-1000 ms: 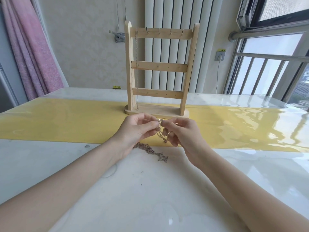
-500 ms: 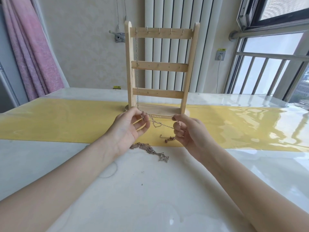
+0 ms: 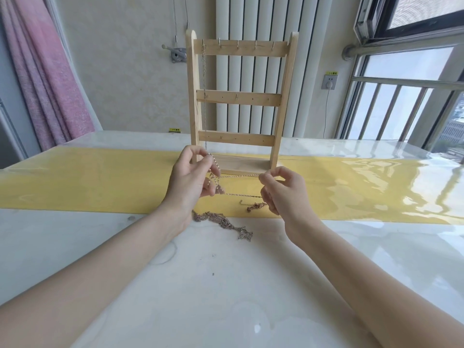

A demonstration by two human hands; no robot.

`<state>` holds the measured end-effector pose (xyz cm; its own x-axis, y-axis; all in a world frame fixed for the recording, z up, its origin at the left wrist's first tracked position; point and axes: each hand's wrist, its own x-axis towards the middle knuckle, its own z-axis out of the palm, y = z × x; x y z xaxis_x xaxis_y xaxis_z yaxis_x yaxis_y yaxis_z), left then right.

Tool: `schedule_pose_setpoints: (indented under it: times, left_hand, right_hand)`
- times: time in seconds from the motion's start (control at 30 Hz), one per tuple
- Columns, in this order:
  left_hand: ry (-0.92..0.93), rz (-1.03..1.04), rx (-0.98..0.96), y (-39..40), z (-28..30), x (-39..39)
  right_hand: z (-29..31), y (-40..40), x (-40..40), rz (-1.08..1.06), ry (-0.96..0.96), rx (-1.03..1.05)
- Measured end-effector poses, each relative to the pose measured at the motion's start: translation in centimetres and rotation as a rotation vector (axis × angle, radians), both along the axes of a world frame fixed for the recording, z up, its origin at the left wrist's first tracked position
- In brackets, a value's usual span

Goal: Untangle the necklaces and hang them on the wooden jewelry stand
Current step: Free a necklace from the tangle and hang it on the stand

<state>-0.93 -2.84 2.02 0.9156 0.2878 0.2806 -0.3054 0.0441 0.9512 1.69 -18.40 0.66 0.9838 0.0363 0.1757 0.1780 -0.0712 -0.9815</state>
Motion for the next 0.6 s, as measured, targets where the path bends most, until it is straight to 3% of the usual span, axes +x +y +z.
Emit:
schedule_pose_setpoints:
  times: [0.23, 0.47, 0.6]
  left_hand:
    - [-0.008, -0.085, 0.126, -0.5, 0.0, -0.5]
    - [-0.02, -0.19, 0.209, -0.9, 0.1, -0.9]
    - [-0.003, -0.186, 0.158, -0.7, 0.0, -0.6]
  right_hand:
    - [-0.4, 0.6, -0.2, 0.047, -0.071, -0.091]
    - [0.4, 0.6, -0.9, 0.324, 0.029, 0.097]
    - [0.6, 0.5, -0.7, 0.335, 0.071, 0.148]
